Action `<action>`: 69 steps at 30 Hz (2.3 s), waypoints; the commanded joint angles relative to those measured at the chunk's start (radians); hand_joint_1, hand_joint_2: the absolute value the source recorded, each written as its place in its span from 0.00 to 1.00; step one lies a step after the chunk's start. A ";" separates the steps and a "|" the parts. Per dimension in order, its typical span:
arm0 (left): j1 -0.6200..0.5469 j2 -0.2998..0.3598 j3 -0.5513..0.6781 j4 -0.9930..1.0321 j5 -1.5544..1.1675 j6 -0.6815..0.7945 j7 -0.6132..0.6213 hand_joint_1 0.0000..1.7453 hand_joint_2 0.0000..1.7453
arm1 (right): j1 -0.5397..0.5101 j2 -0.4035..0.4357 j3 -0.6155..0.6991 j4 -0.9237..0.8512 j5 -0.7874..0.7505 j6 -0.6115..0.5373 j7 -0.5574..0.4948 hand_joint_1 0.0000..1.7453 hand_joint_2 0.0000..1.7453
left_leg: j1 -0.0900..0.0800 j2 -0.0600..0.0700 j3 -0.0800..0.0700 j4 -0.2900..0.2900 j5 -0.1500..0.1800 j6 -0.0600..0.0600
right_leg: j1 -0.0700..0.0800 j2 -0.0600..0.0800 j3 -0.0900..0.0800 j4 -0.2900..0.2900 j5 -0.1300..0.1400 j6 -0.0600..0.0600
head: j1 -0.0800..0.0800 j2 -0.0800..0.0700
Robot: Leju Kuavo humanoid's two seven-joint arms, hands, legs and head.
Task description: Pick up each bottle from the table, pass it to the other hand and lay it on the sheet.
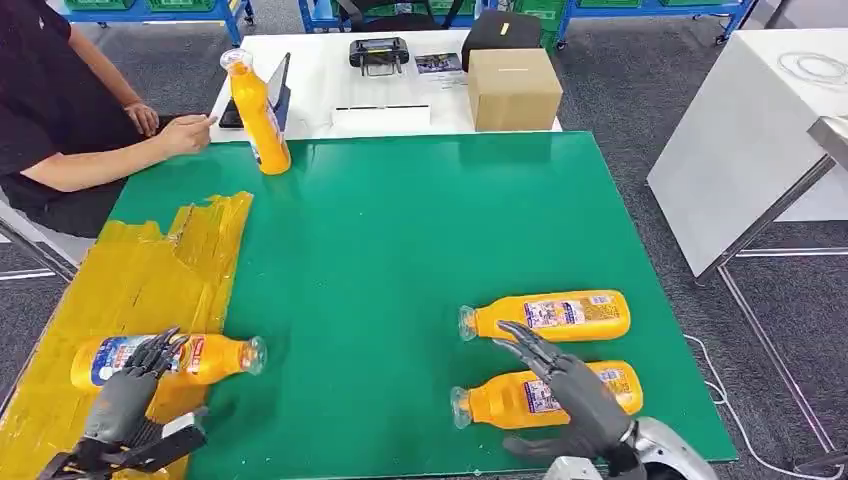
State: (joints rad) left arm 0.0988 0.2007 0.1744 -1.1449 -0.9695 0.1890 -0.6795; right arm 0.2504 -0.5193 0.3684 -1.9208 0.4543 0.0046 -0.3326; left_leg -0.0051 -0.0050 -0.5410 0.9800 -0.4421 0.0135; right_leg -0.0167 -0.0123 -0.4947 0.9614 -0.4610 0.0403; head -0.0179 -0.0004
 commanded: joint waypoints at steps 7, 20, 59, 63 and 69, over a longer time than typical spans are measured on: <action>0.122 -0.250 0.193 -0.596 0.960 -0.586 -0.019 0.00 0.00 | 0.362 -0.179 -0.230 -0.263 0.065 -0.127 0.177 0.00 1.00 | 0.001 -0.001 -0.013 0.003 -0.001 0.002 | 0.000 -0.001 -0.022 0.001 -0.001 0.000 | 0.000 0.000; 0.067 -0.362 0.248 -0.548 1.052 -0.856 -0.019 0.00 0.00 | 0.216 -0.183 -0.271 -0.083 0.029 0.041 0.234 0.00 1.00 | 0.001 0.007 -0.011 0.001 0.000 0.001 | 0.001 0.007 -0.013 -0.002 0.002 0.001 | 0.000 0.000; -0.064 -0.278 0.073 -0.400 1.084 -0.794 -0.019 0.00 0.00 | -0.030 -0.298 0.022 0.237 0.064 0.226 0.298 0.00 1.00 | 0.001 0.006 -0.012 0.001 0.001 0.002 | 0.000 0.007 -0.013 -0.002 0.002 0.001 | 0.000 0.000; -0.088 -0.276 0.055 -0.376 1.091 -0.794 -0.019 0.00 0.00 | -0.109 -0.253 0.146 0.347 0.140 0.216 0.310 0.00 1.00 | 0.003 0.006 -0.012 0.001 0.001 0.001 | 0.002 0.006 -0.012 -0.004 0.003 0.001 | 0.000 0.000; -0.109 -0.300 0.050 -0.367 1.109 -0.805 0.004 0.00 0.00 | -0.290 0.107 0.379 0.851 0.431 0.049 0.341 0.80 1.00 | 0.007 0.006 -0.005 -0.005 0.003 0.000 | 0.006 0.007 -0.004 -0.013 0.007 0.000 | 0.001 0.000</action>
State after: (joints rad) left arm 0.0541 -0.0980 0.2583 -1.6049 0.1202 -0.6050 -0.6992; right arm 0.1642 -0.7586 0.4228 -1.6348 0.7235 0.1639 -0.0133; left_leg -0.0043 0.0022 -0.5522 0.9817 -0.4414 0.0159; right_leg -0.0166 -0.0040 -0.5088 0.9612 -0.4587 0.0425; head -0.0172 -0.0004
